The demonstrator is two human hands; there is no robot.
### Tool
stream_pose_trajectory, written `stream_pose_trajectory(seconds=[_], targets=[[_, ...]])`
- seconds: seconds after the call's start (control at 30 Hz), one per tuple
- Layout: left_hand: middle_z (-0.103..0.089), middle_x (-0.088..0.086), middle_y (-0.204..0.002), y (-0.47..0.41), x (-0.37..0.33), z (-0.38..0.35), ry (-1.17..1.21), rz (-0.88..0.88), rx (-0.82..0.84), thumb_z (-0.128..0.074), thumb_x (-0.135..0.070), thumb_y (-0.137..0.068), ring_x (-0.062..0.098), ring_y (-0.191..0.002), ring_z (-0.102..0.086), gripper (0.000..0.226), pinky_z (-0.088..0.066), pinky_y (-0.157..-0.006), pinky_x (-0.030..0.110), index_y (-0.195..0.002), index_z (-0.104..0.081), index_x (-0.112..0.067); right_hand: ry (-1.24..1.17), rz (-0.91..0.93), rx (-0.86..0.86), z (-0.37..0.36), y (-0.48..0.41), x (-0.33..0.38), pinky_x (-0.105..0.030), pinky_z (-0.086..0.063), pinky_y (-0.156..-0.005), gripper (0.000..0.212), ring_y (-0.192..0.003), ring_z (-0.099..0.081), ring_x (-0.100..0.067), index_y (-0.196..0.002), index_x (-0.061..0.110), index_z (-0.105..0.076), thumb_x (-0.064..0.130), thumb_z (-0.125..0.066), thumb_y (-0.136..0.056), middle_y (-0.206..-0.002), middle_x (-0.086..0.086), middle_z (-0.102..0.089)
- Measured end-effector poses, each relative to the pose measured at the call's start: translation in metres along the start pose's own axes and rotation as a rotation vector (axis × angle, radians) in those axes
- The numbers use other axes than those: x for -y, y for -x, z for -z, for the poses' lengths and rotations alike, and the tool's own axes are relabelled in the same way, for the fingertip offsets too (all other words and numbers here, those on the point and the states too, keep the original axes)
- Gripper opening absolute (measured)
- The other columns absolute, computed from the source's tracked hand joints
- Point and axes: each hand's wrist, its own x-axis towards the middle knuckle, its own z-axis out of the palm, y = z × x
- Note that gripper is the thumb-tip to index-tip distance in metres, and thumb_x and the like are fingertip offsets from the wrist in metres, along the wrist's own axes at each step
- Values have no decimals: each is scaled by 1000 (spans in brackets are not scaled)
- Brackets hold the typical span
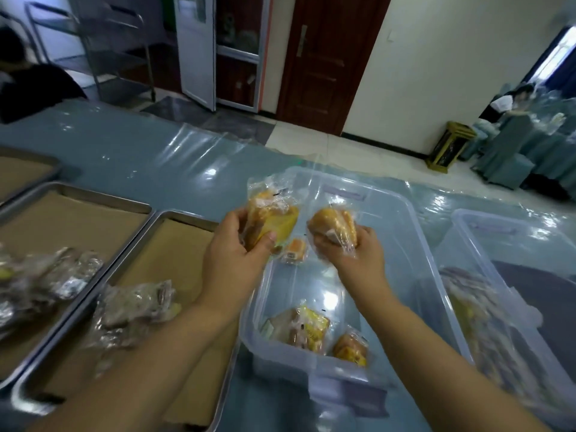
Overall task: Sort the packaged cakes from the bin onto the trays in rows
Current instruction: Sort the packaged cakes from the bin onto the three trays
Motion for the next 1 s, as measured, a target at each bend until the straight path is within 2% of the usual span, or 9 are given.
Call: stream_pose_trajectory(seconds=[0.1,0.17,0.33,0.5,0.6,0.67,0.8,0.9,1.0], targets=[[-60,-27,-104,26,-8,19,8,16,-53,-71,-38,-79,-7,-96,-59,39,-51,-73,13,-111,-50,-45,-149,9,42,-12,21,26,-44,-51,-85,31,-91,-62,-29,-86,19,-70,44,-76,-68,-98,-15,-62],[-62,-21,-105,42,-12,35,16,32,-90,-72,-35,-78,-2,-97,-60,38,-51,-76,18,-109,-51,-44,-203,37,77,-22,37,42,-43,-51,-87,35,-93,-62,-26,-88,19,-70,48,-76,-70,-102,-14,-61],[-61,-27,-101,70,-24,91,35,50,-202,-71,-34,-77,-7,-92,-60,38,-47,-69,7,-103,-50,-52,-140,221,89,-60,74,83,2,-33,-77,39,-95,-43,14,-88,27,-64,60,-69,-68,-102,9,-48],[-63,-23,-97,81,-11,163,14,73,-316,-72,-27,-79,-5,-86,-62,34,-46,-66,7,-105,-53,-40,-99,297,221,-122,98,118,-26,-41,-90,28,-103,-46,-11,-88,25,-65,49,-72,-74,-103,4,-52],[-62,-24,-100,83,8,209,-7,111,-361,-73,-30,-78,-7,-89,-61,40,-48,-68,9,-105,-51,-48,-127,315,308,-170,116,139,-20,-38,-89,28,-102,-45,-7,-90,23,-67,47,-70,-75,-102,4,-57],[-61,-28,-98,82,20,244,-29,161,-392,-74,-36,-75,-10,-88,-60,41,-48,-66,11,-101,-49,-56,-176,305,358,-205,128,153,-13,-36,-83,19,-100,-46,-5,-90,35,-65,46,-71,-76,-101,6,-57],[-61,-26,-98,78,46,321,-62,230,-432,-68,-56,-64,-7,-89,-60,37,-51,-74,24,-95,-48,-59,-223,256,454,-282,158,185,-26,-44,-87,25,-99,-51,-9,-88,63,-52,54,-70,-73,-103,13,-49],[-58,-29,-98,73,67,384,-100,265,-444,-70,-50,-69,-11,-89,-57,37,-52,-75,25,-93,-46,-65,-219,257,462,-344,174,212,-28,-43,-89,22,-99,-49,-1,-86,49,-56,56,-71,-70,-103,16,-50],[-60,-27,-100,67,87,443,-141,306,-452,-68,-51,-69,-7,-91,-59,36,-54,-81,32,-98,-48,-61,-194,267,509,-403,188,237,-37,-45,-90,31,-101,-53,-14,-92,35,-62,57,-66,-71,-101,-1,-59]])
